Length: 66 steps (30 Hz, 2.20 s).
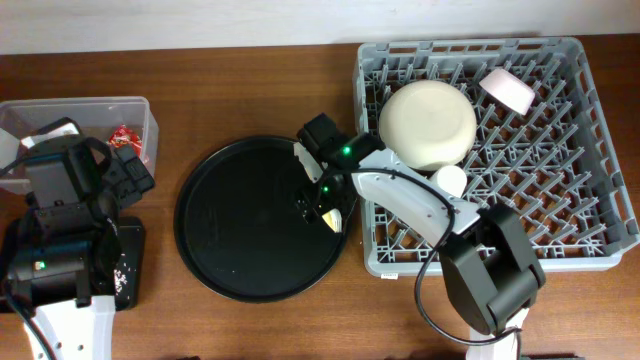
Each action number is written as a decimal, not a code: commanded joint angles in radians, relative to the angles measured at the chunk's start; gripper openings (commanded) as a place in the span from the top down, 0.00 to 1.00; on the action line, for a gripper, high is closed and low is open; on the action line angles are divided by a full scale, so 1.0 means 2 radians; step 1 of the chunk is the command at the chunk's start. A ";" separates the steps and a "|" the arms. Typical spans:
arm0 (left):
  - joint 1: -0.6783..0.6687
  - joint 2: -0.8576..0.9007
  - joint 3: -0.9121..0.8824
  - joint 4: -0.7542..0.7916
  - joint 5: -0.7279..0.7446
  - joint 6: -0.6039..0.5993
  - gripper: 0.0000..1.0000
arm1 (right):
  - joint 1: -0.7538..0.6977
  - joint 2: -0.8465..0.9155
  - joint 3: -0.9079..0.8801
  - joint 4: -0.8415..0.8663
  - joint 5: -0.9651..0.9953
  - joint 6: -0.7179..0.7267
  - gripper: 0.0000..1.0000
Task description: Sort waste into correct bins and load items into the dishwasher rack
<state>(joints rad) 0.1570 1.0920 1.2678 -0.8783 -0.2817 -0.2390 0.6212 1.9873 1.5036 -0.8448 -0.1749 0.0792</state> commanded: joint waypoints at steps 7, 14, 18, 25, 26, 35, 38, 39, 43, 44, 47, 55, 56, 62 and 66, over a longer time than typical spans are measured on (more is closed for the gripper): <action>0.002 -0.002 0.001 0.000 -0.005 -0.001 0.01 | 0.004 0.000 -0.051 0.077 0.003 0.017 0.17; 0.002 -0.002 0.001 0.001 -0.005 -0.001 0.01 | 0.023 0.003 -0.051 0.099 0.003 0.017 0.18; 0.002 -0.002 0.001 0.001 -0.005 -0.001 0.01 | 0.030 0.010 -0.051 0.092 0.052 0.017 0.17; 0.002 -0.002 0.001 0.000 -0.005 -0.001 0.01 | 0.030 0.018 -0.051 0.091 0.059 0.040 0.17; 0.002 -0.002 0.001 0.000 -0.005 -0.001 0.01 | 0.030 0.025 -0.051 0.092 0.074 0.047 0.17; 0.002 -0.002 0.001 0.000 -0.005 -0.001 0.01 | 0.030 0.042 -0.051 0.099 0.088 0.049 0.26; 0.002 -0.002 0.001 0.000 -0.005 -0.001 0.01 | 0.030 0.041 -0.045 0.093 0.081 0.049 0.29; 0.002 -0.002 0.001 0.001 -0.005 -0.001 0.01 | 0.030 0.041 -0.038 0.084 0.077 0.049 0.30; 0.002 -0.002 0.001 0.000 -0.005 -0.001 0.01 | 0.030 0.041 -0.014 0.054 0.054 0.045 0.29; 0.002 -0.002 0.001 0.000 -0.005 -0.001 0.01 | 0.030 0.041 -0.012 0.052 0.054 0.045 0.28; 0.002 -0.002 0.001 0.001 -0.005 -0.001 0.01 | 0.030 0.041 0.012 0.038 0.070 0.045 0.25; 0.002 -0.002 0.001 0.000 -0.005 -0.001 0.01 | 0.048 0.042 0.017 0.041 0.068 0.047 0.26; 0.002 -0.002 0.001 0.001 -0.005 -0.001 0.01 | 0.049 0.044 0.014 0.043 0.070 0.047 0.26; 0.002 -0.002 0.001 0.001 -0.005 -0.001 0.01 | 0.049 0.073 0.010 0.050 0.086 0.047 0.26; 0.002 -0.002 0.001 0.000 -0.005 -0.001 0.01 | 0.050 0.073 0.005 0.051 0.086 0.047 0.26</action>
<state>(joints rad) 0.1570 1.0920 1.2678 -0.8787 -0.2817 -0.2390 0.7155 2.1204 1.5238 -0.7483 -0.0154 0.1726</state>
